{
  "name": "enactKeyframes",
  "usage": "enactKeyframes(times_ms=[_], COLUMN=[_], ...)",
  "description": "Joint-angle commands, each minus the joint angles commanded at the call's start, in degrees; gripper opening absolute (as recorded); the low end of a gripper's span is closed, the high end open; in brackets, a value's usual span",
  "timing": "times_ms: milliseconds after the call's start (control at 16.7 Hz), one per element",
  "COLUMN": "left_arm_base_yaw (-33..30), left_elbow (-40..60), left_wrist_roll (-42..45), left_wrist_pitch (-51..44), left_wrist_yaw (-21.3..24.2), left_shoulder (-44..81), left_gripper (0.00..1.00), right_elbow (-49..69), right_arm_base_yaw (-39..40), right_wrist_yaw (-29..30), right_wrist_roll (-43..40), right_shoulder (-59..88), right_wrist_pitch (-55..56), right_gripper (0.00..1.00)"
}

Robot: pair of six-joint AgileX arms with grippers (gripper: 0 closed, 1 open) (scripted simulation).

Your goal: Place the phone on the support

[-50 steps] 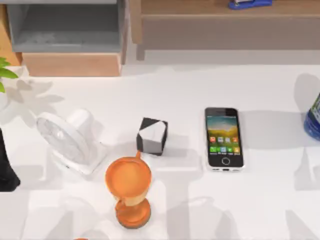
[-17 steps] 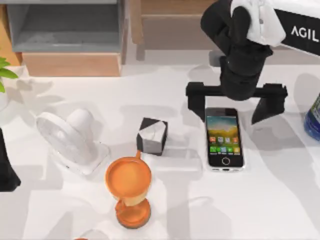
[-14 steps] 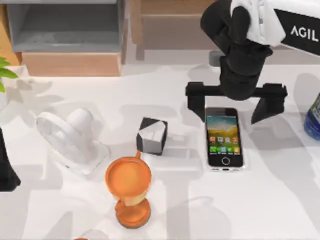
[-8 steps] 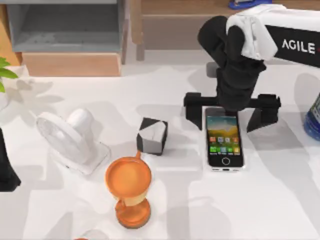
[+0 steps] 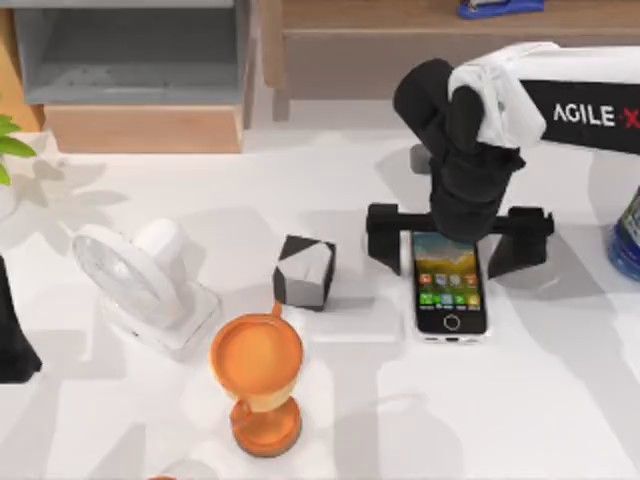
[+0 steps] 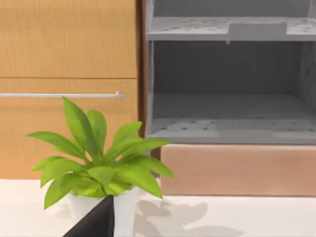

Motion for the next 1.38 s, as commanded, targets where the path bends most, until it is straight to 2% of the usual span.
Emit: enactKeyframes(times_ms=[780,1260,1380], left_arm_base_yaw=[0.0,0.0,0.0], left_elbow=[0.0,0.0,0.0], left_wrist_roll=[0.0,0.0,0.0], left_wrist_pitch=[0.0,0.0,0.0], left_wrist_yaw=[0.0,0.0,0.0], left_shoulder=[0.0,0.0,0.0], left_gripper=[1.0,1.0,1.0], right_elbow=[0.0,0.0,0.58], right_arm_base_yaw=[0.0,0.0,-0.12], right_wrist_yaw=[0.0,0.0,1.54], right_wrist_roll=[0.0,0.0,-0.32], right_shoulder=[0.0,0.0,-2.72], right_wrist_pitch=[0.0,0.0,-1.92], right_gripper=[0.02,0.0,0.0])
